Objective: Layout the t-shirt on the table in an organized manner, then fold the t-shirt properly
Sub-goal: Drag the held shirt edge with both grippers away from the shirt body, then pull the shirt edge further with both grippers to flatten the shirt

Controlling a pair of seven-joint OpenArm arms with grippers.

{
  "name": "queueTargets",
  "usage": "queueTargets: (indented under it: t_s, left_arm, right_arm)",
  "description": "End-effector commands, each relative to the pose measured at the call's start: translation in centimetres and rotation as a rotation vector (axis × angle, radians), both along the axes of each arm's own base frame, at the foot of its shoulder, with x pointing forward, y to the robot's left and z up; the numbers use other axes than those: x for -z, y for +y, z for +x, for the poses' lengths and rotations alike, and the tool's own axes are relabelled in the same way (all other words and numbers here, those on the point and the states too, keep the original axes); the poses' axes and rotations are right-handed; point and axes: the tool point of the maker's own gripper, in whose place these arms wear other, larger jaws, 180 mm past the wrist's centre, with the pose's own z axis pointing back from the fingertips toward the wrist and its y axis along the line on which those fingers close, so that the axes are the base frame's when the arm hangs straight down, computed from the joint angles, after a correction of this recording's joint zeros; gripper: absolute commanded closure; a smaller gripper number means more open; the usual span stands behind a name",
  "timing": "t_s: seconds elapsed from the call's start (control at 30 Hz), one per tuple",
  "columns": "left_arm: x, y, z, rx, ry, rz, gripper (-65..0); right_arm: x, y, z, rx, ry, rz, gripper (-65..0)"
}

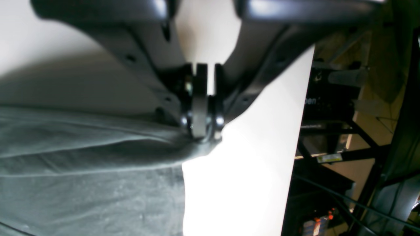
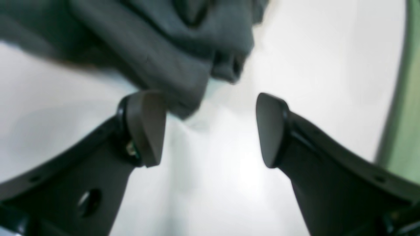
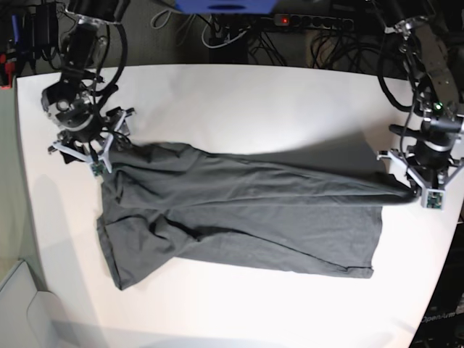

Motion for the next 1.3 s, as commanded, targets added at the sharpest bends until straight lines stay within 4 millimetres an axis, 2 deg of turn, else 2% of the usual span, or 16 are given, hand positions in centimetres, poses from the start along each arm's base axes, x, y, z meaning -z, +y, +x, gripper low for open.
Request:
queueTargets:
  t_s: [0.0, 0.23, 0.33, 0.43, 0.6, 0.67, 0.73, 0.9, 1.03, 1.13, 1.27]
  left_arm:
    - [-1.5, 0.3, 0.5, 0.001, -0.05, 0.019, -0.4]
    - [-1.5, 0.3, 0.5, 0.001, -0.05, 0.019, -0.4]
    - [-1.5, 0.3, 0.5, 0.001, -0.05, 0.019, -0.4]
    - [-1.5, 0.3, 0.5, 0.001, -0.052, 0.019, -0.4]
    - [-1.5, 0.3, 0.5, 0.001, -0.05, 0.019, -0.4]
    - [-1.5, 0.3, 0.5, 0.001, -0.05, 0.019, -0.4]
    - [-1.5, 0.3, 0.5, 0.001, -0.05, 0.019, -0.4]
    - [-1.1, 0.5, -0.2, -0.004, -0.035, 0.023, -0.4]
    - [-0.1, 0.6, -1.1, -0.005, -0.002, 0.025, -0.4]
    - [0.1, 0.4, -1.9, 0.0, 0.011, 0.034, -0.4]
    - [0.6, 0.2, -3.0, 0.005, 0.038, 0.042, -0.4]
  right_arm:
    - [-0.6, -0.4, 0.5, 0.012, -0.029, 0.004, -43.5]
    - [0.9, 0.7, 0.1, 0.016, 0.001, 0.058, -43.1]
    - [1.1, 1.5, 0.0, 0.012, 0.002, 0.076, -39.8]
    - [1.2, 2.0, 0.1, 0.012, 0.001, 0.091, -32.1]
    - [1.4, 2.4, 0.2, 0.012, 0.005, 0.104, -12.1]
    - [1.5, 2.4, 0.8, 0.014, 0.007, 0.109, -5.2]
    - [1.6, 2.1, 1.0, 0.019, 0.009, 0.108, -1.1]
    - [-0.6, 0.8, 1.2, 0.016, -0.044, 0.054, -0.5]
    - [-3.5, 0.1, 0.7, 0.009, -0.114, -0.004, -0.4]
    - [-5.3, 0.0, -0.7, -0.003, -0.145, -0.046, -0.4]
    - [-5.3, 0.2, -3.4, -0.015, -0.119, -0.073, -0.3]
